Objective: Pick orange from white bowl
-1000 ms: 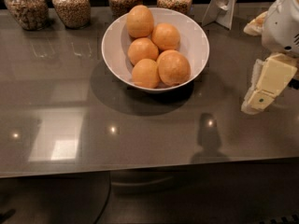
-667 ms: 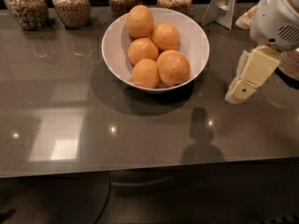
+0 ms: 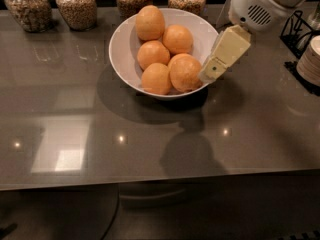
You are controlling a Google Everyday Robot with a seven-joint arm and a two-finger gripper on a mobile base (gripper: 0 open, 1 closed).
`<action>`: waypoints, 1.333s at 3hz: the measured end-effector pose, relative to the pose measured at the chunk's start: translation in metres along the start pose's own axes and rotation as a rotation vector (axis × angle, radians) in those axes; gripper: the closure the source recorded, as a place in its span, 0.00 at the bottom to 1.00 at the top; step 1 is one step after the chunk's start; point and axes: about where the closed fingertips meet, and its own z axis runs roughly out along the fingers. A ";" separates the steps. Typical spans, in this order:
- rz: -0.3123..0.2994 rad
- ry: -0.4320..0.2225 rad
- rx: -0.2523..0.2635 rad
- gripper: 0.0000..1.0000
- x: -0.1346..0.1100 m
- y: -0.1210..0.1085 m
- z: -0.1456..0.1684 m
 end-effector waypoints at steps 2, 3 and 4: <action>0.084 -0.174 -0.013 0.00 -0.067 -0.024 0.025; 0.084 -0.175 -0.013 0.00 -0.067 -0.024 0.025; 0.070 -0.210 0.025 0.00 -0.072 -0.033 0.032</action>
Offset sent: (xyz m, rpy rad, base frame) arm 0.0864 0.0765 0.0263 0.3634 -0.0980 0.0169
